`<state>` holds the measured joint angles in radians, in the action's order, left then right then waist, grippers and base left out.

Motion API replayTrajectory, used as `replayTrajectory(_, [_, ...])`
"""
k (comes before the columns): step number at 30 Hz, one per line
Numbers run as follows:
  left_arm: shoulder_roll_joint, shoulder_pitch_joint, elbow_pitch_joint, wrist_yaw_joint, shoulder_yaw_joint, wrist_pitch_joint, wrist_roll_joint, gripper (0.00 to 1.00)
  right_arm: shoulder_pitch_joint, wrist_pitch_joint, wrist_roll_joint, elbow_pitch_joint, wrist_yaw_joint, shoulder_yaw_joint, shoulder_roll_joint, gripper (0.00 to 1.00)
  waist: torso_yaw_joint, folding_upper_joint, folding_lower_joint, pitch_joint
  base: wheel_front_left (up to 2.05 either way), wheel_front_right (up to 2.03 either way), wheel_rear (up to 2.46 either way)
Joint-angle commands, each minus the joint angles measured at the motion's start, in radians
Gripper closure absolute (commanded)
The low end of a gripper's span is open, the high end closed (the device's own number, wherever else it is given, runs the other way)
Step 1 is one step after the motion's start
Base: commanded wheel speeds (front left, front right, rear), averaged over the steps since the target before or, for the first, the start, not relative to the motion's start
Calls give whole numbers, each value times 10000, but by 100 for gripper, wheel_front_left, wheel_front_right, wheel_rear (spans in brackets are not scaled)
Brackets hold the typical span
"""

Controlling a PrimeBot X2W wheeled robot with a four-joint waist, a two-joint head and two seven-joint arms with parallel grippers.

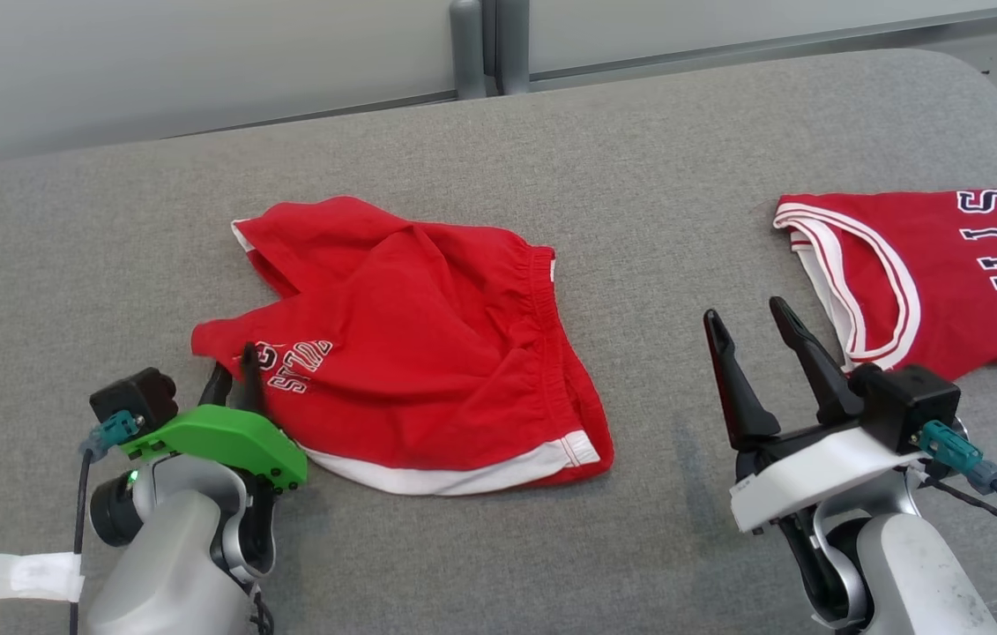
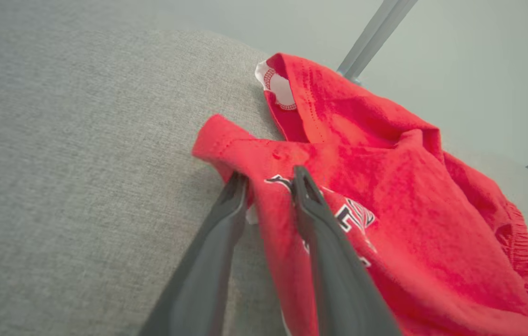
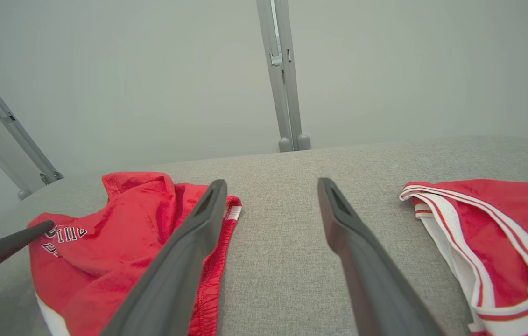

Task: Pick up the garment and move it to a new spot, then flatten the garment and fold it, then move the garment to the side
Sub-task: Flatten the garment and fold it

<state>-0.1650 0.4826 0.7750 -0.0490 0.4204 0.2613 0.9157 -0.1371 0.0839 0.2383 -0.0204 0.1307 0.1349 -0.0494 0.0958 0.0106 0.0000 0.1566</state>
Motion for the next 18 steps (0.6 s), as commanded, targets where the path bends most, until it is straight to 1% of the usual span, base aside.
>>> replayTrajectory(1, [-158,148,18,-267,-85,44,-529,100,62,53,14,73,0,-82,-25,0,-8,-106,0,26,0,0,0])
replayTrajectory(4, [-288,153,-104,-564,-93,44,-1347,100,99,99,21,125,0,-234,-25,0,-102,-106,0,32,0,0,0])
replayTrajectory(6, [-488,116,-268,-907,-28,40,-2086,100,108,134,18,155,0,-334,-25,0,-180,-106,0,25,0,0,0])
replayTrajectory(8, [-691,-21,-489,-1355,179,37,-2947,100,143,168,19,179,0,-418,-25,0,-258,-106,0,5,0,0,0])
replayTrajectory(10, [-1101,-51,-642,-1982,740,38,-4194,100,174,163,30,202,0,-477,-26,0,-325,-106,0,-15,0,0,0])
replayTrajectory(11, [-1121,-92,-753,-2184,931,40,-4473,100,199,167,37,213,0,-507,-25,0,-363,-106,0,-30,0,0,0])
replayTrajectory(13, [-1121,-177,-823,-2353,1399,16,-5047,100,256,178,55,205,0,-568,-26,0,-440,-106,0,-66,0,0,0])
replayTrajectory(14, [-1094,-164,-855,-2362,1590,-37,-5197,100,264,183,58,190,0,-576,-26,0,-454,-106,0,-75,0,0,0])
replayTrajectory(18, [-732,-121,-899,-2153,1919,-174,-5211,100,187,193,157,145,0,-459,-25,0,-361,-106,0,-73,0,0,0])
